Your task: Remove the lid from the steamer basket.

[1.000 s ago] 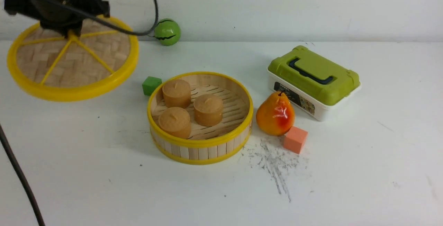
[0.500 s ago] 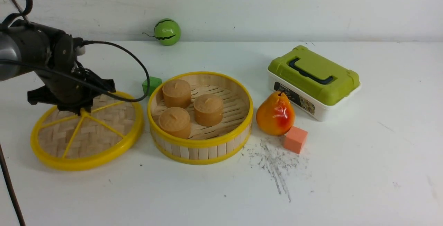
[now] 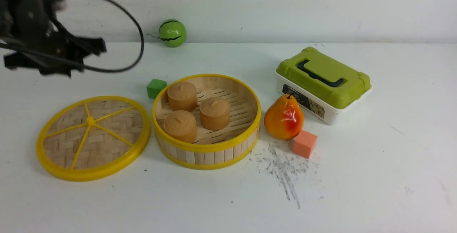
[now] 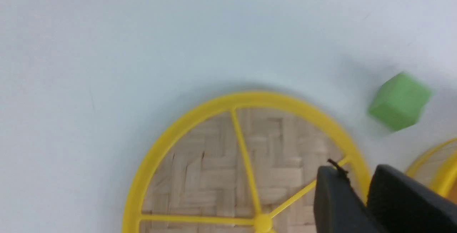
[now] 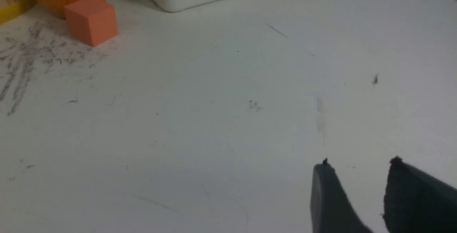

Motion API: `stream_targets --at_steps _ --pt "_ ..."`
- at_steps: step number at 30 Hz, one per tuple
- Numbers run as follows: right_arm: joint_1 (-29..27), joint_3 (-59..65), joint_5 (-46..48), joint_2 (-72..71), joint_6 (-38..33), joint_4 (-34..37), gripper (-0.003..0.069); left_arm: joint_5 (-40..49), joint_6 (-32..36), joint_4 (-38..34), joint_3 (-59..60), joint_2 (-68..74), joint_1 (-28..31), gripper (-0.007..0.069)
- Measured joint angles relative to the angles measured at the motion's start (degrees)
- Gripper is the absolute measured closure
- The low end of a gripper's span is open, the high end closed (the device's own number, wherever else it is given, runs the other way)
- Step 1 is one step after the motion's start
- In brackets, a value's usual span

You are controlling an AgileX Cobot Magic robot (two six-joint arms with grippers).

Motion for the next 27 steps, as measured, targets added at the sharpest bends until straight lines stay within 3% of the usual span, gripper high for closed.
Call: stream_targets --at_steps 3,4,9,15,17,20,27 --pt "0.0 0.0 0.0 0.0 0.0 0.0 0.0419 -2.3 5.6 -4.8 0.0 -10.5 0.0 0.0631" --pt "0.0 0.0 0.0 0.0 0.0 0.0 0.0419 -3.0 7.7 -6.9 0.0 -13.9 0.0 0.0637" --pt "0.0 0.0 0.0 0.0 0.0 0.0 0.0419 -5.3 17.3 -20.1 3.3 -27.5 0.0 0.0637" --pt "0.0 0.0 0.0 0.0 0.0 0.0 0.0419 -8.3 33.0 -39.5 17.8 -41.4 0.0 0.0637" --pt "0.0 0.0 0.0 0.0 0.0 0.0 0.0419 -9.2 36.7 -41.9 20.6 -44.4 0.0 0.0637" --pt "0.0 0.0 0.0 0.0 0.0 0.0 0.0419 -11.0 50.4 -48.5 30.9 -53.4 0.0 0.0637" --pt "0.0 0.0 0.0 0.0 0.0 0.0 0.0419 -11.3 57.2 -52.9 42.0 -62.2 0.0 0.0637"
